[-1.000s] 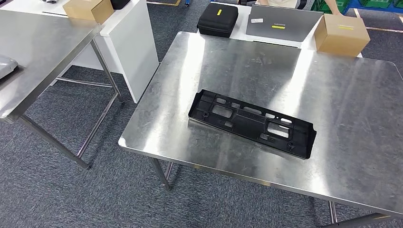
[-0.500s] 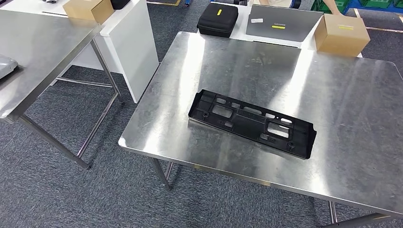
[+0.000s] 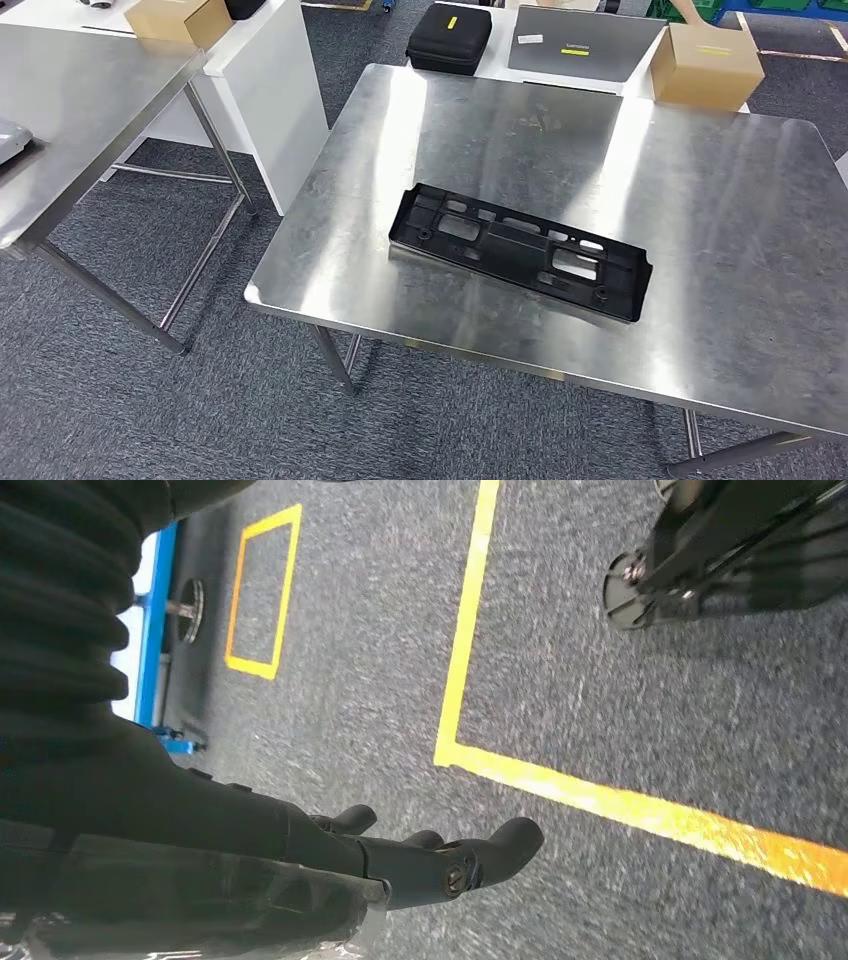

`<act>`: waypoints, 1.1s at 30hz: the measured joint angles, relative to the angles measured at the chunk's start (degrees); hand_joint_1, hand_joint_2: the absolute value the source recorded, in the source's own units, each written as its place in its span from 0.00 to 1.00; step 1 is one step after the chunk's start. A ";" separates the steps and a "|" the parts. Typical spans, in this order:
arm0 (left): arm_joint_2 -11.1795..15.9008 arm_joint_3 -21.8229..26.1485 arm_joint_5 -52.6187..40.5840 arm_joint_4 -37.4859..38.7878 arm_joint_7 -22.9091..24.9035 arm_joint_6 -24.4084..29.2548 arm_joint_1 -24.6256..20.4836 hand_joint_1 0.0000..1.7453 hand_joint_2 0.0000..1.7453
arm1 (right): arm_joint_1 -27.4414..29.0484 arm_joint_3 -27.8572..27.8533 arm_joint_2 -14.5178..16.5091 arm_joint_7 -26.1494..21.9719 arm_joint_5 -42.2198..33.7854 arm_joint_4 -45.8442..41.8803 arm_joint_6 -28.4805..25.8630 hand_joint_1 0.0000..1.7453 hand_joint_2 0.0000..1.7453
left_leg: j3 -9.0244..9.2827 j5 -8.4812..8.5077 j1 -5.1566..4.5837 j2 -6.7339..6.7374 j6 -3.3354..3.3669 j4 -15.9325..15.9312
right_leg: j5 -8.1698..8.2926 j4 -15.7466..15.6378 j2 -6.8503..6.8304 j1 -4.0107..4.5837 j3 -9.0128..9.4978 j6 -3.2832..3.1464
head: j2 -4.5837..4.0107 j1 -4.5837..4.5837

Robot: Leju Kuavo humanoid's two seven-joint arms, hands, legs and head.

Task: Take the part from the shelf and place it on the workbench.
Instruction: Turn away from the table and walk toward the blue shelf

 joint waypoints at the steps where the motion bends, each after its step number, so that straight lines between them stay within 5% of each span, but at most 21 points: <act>1: 0.10 0.00 0.00 0.01 -0.08 -0.04 0.01 0.00 0.00 | -0.09 0.01 0.04 -0.28 0.04 0.02 0.01 0.00 1.00 | -0.26 0.02 0.10 0.00 -0.47 0.39 | 0.91 -3.02 -0.13 0.04 2.14 0.33 | -0.01 0.08; 3: 0.31 -0.01 -0.07 0.02 -0.25 -0.07 0.01 0.00 0.00 | -0.27 0.01 0.08 -0.58 0.13 0.07 0.03 0.00 1.00 | -0.48 -0.11 -0.04 -0.09 -1.29 1.26 | 1.22 -5.06 -0.12 0.20 3.26 -0.26 | 0.00 0.07; 6: 0.47 -0.02 -0.35 0.03 -0.38 -0.03 0.05 0.00 0.00 | -0.45 0.00 0.07 -0.49 0.27 0.10 0.04 0.00 1.00 | -0.89 -0.86 0.32 -0.28 -2.00 2.27 | 1.26 -4.70 0.09 0.03 2.56 -2.37 | 0.00 -0.55; 8: 0.55 -0.02 -0.49 0.04 -0.39 0.01 0.16 0.00 0.00 | -0.46 -0.01 0.02 -0.20 0.30 0.10 0.03 0.00 1.00 | -2.26 -4.76 0.69 -0.45 -2.62 6.18 | 1.90 -4.77 0.02 0.09 1.95 -3.62 | -0.01 -0.82; 11: 0.57 -0.02 -0.58 0.05 -0.40 0.04 0.21 0.00 0.00 | -0.37 -0.01 -0.04 0.18 0.40 0.10 0.04 0.00 1.00 | -5.44 -11.51 0.78 -0.58 -3.07 16.16 | 2.81 -4.68 0.02 0.58 0.99 -4.33 | -0.02 -1.03; 13: 0.56 -0.04 -0.61 0.07 -0.41 0.04 0.22 0.00 0.00 | -0.21 -0.01 -0.02 0.31 0.44 0.10 0.03 0.00 1.00 | -4.45 -10.82 0.70 -0.63 -2.62 16.57 | 3.24 -4.65 0.09 0.99 0.59 -4.32 | -0.01 -1.07; 17: 0.76 -0.12 -0.64 0.07 -0.51 0.01 0.19 0.00 0.00 | -0.15 -0.01 0.38 0.52 0.44 0.15 0.04 0.00 1.00 | 4.02 -5.58 -0.36 -1.30 0.42 3.44 | 3.70 -4.71 0.26 1.59 0.47 -3.93 | -0.01 -0.97; 20: 0.90 -0.27 -0.68 0.07 -0.58 0.01 0.19 0.00 0.00 | -0.24 -0.01 0.62 0.52 0.44 0.17 0.06 0.00 1.00 | 5.05 -4.99 -0.96 -1.17 1.26 0.93 | 4.27 -5.15 0.25 1.47 0.48 -3.01 | -0.01 -1.12; 23: 0.83 -0.44 -0.68 0.07 -0.61 0.02 0.10 0.00 0.00 | -0.22 -0.01 0.57 0.52 0.44 0.17 0.07 0.00 1.00 | 5.79 -3.03 -0.65 -0.72 1.49 -2.03 | 2.69 -2.55 0.14 1.84 -1.09 -2.86 | -0.01 -1.01; 25: 0.74 -0.48 -0.68 0.07 -0.62 -0.01 0.13 0.00 0.00 | -0.18 -0.01 0.47 0.51 0.44 0.17 0.07 0.00 1.00 | 5.51 -2.30 -0.52 -0.47 1.50 -2.67 | -0.73 4.21 0.10 1.60 -4.27 -3.29 | -0.01 -0.81; 27: 0.65 -0.49 -0.66 0.08 -0.61 -0.04 0.21 0.00 0.00 | -0.06 -0.01 0.34 0.50 0.45 0.17 0.07 0.00 1.00 | 4.92 -2.07 -0.54 -0.30 1.16 -2.45 | -2.60 9.36 0.09 1.20 -6.26 -2.81 | -0.01 -0.74; 28: 0.58 -0.49 -0.63 0.09 -0.60 -0.04 0.23 0.00 0.00 | 0.02 -0.01 0.25 0.50 0.46 0.17 0.07 0.00 1.00 | 4.67 -2.00 -0.51 -0.26 1.01 -2.24 | -2.24 9.00 0.07 1.01 -5.72 -2.22 | -0.01 -0.72; 30: 0.47 -0.49 -0.59 0.09 -0.60 -0.05 0.22 0.00 0.00 | 0.07 -0.01 0.05 0.43 0.52 0.17 0.07 0.00 1.00 | 4.17 -2.09 -0.33 -0.26 0.57 -1.44 | 0.35 2.06 -0.04 0.51 -1.53 -0.83 | -0.02 -0.67; 31: 0.45 -0.49 -0.57 0.09 -0.60 -0.06 0.21 0.00 0.00 | -0.01 -0.01 0.01 0.38 0.55 0.17 0.07 0.00 1.00 | 3.89 -2.28 -0.37 -0.26 0.20 -0.88 | 1.45 -1.68 -0.05 0.49 0.51 -0.56 | -0.02 -0.61; 33: 0.44 -0.50 -0.53 0.09 -0.59 -0.05 0.17 0.00 0.00 | -0.10 -0.01 0.00 0.25 0.59 0.19 0.07 0.00 1.00 | 3.41 -2.68 -0.50 -0.29 -0.62 0.14 | 2.42 -5.67 0.01 0.68 2.38 -1.10 | -0.01 -0.61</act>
